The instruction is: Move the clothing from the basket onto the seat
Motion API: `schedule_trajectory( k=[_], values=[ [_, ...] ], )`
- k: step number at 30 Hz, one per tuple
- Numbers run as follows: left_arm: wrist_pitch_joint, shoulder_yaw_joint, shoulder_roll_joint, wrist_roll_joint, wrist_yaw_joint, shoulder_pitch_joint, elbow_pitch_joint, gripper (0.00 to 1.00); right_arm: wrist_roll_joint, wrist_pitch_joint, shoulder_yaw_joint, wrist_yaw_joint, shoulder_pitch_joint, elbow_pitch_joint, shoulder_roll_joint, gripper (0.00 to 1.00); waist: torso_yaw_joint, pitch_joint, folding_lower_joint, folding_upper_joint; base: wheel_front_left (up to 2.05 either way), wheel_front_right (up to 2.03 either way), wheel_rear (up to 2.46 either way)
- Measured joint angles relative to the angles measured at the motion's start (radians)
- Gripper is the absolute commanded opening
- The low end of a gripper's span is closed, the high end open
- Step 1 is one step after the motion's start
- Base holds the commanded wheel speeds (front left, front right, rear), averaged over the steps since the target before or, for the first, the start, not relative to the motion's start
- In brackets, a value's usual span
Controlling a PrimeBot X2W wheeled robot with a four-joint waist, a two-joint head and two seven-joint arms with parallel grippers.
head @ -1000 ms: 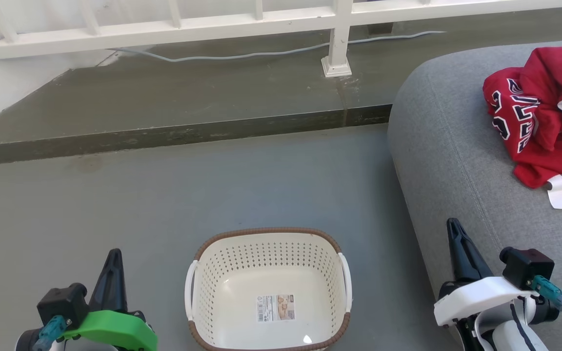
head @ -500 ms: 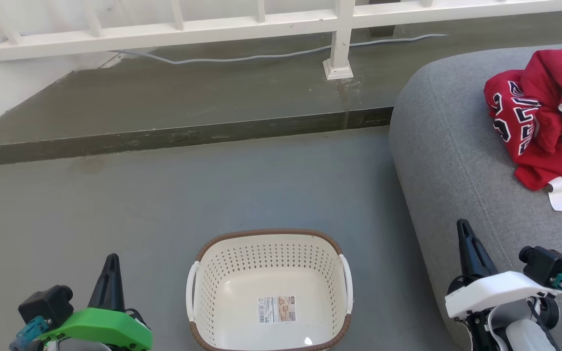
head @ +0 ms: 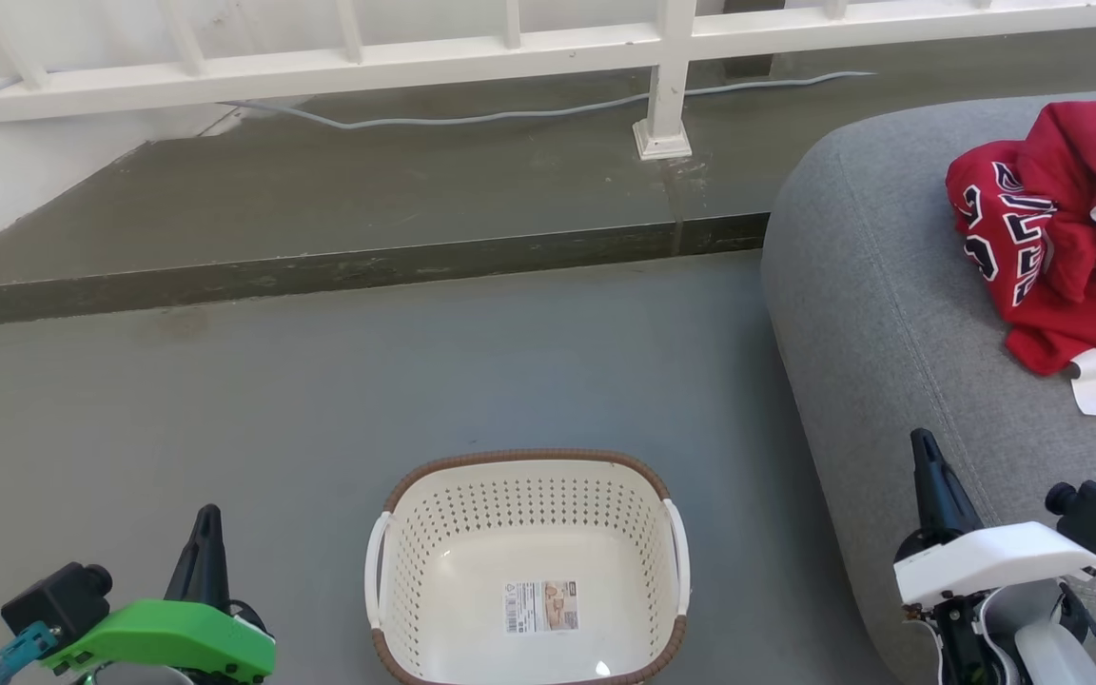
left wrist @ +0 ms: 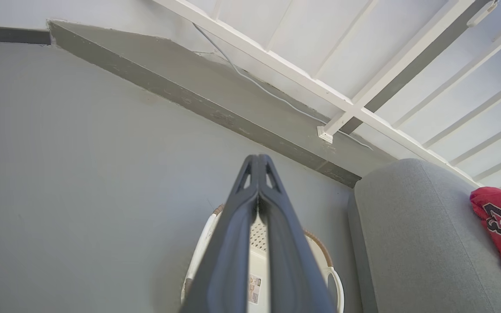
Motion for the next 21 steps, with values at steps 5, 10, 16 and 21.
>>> schedule_trajectory(
  k=[5,10,16,21],
  values=[
    [0.016,0.009,-0.003,-0.057,-0.01,0.0,0.004,0.0,0.066,0.019,-0.016,0.009,-0.006,0.005,0.0,0.0,0.001,-0.002,0.0,0.0,0.0,0.0,0.0],
    [0.033,0.029,-0.005,-0.116,-0.021,-0.001,0.007,0.0,0.132,0.034,-0.027,0.014,-0.017,0.008,0.0,0.0,0.003,-0.004,0.0,0.0,0.0,0.0,0.0],
    [0.052,0.041,-0.014,-0.183,-0.038,-0.003,0.014,0.0,0.214,0.053,-0.046,0.018,-0.019,0.014,-0.001,0.0,0.004,-0.007,0.0,0.0,0.0,0.0,0.0],
    [0.063,0.054,-0.024,-0.235,-0.044,-0.01,0.023,0.0,0.265,0.069,-0.055,0.026,-0.022,0.016,-0.001,0.0,0.005,-0.008,0.0,0.0,0.0,0.0,0.0]
  ],
)
